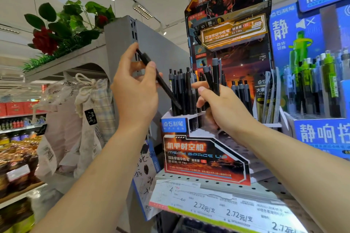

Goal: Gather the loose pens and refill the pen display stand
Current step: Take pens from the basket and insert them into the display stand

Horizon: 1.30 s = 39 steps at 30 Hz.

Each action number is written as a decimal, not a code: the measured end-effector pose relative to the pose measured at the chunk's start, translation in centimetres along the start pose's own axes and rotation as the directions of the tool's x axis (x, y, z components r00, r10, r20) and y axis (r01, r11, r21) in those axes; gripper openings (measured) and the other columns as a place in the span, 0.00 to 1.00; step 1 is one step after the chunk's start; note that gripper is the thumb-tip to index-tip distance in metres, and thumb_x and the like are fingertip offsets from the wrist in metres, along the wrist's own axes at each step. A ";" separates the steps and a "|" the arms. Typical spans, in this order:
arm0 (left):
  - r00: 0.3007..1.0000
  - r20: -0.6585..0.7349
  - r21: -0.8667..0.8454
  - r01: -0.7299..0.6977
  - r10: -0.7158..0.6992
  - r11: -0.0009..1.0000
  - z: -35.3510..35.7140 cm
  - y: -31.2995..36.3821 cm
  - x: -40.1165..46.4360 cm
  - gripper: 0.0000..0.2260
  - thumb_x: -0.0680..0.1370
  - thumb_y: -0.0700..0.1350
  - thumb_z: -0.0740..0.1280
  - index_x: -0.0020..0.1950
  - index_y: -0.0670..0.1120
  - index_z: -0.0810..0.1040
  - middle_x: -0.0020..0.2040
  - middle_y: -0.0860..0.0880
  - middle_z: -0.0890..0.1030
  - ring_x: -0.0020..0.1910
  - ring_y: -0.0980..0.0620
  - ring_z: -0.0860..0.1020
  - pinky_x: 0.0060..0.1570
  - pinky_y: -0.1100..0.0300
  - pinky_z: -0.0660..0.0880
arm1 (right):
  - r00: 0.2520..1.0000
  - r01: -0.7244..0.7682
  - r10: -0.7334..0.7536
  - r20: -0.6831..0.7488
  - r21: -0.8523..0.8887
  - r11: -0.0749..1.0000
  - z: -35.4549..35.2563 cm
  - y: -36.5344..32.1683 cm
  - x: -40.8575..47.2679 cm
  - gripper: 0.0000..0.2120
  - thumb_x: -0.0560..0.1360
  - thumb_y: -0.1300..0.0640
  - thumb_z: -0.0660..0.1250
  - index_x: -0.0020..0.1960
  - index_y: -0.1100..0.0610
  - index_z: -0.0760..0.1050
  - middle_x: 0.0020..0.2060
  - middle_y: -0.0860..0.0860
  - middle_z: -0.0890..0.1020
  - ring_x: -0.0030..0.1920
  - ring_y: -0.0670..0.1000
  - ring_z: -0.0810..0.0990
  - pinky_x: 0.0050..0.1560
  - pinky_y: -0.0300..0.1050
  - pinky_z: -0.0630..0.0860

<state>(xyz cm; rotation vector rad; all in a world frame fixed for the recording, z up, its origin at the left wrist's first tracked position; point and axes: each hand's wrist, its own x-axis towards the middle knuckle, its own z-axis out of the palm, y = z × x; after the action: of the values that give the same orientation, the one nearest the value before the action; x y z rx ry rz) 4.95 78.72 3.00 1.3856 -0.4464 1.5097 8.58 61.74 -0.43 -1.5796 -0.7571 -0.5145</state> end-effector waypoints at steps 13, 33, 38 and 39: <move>0.980 0.181 0.206 -0.118 0.081 0.971 0.6 0.5 -1.1 0.15 0.80 0.49 0.68 0.62 0.64 0.72 0.47 0.56 0.82 0.35 0.54 0.83 0.38 0.50 0.83 | 0.989 -0.145 0.141 0.050 0.097 0.985 -0.3 0.5 0.4 0.09 0.85 0.47 0.56 0.62 0.44 0.71 0.38 0.51 0.73 0.23 0.44 0.65 0.23 0.39 0.61; 0.913 0.409 0.422 -0.181 -0.009 0.888 2.5 -1.8 -2.8 0.25 0.77 0.46 0.66 0.73 0.56 0.65 0.67 0.56 0.68 0.54 0.65 0.66 0.42 0.77 0.61 | 0.999 -0.039 0.038 0.015 0.086 0.996 0.2 0.2 -0.1 0.12 0.84 0.58 0.59 0.49 0.48 0.80 0.30 0.52 0.70 0.26 0.46 0.68 0.23 0.36 0.65; 0.949 0.310 0.359 -0.180 0.065 0.916 2.5 -2.3 -3.6 0.24 0.79 0.46 0.63 0.76 0.53 0.65 0.72 0.54 0.68 0.66 0.63 0.66 0.57 0.78 0.58 | 1.000 0.007 -0.007 0.004 0.059 0.998 0.3 0.4 -0.4 0.07 0.83 0.57 0.63 0.52 0.52 0.81 0.28 0.47 0.76 0.24 0.41 0.75 0.24 0.35 0.71; 0.954 0.282 0.343 -0.194 0.096 0.919 2.4 -2.3 -3.7 0.23 0.79 0.46 0.63 0.75 0.52 0.67 0.71 0.53 0.68 0.67 0.62 0.66 0.59 0.78 0.59 | 1.000 0.016 -0.016 -0.004 0.044 0.999 0.4 0.5 -0.4 0.07 0.83 0.56 0.64 0.51 0.51 0.81 0.28 0.47 0.76 0.25 0.42 0.75 0.25 0.36 0.71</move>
<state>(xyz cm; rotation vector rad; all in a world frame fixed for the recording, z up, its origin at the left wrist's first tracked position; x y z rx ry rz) 7.54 76.23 -0.45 1.8972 -0.4521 1.5939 8.63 62.02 -1.07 -1.5329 -0.7738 -0.5092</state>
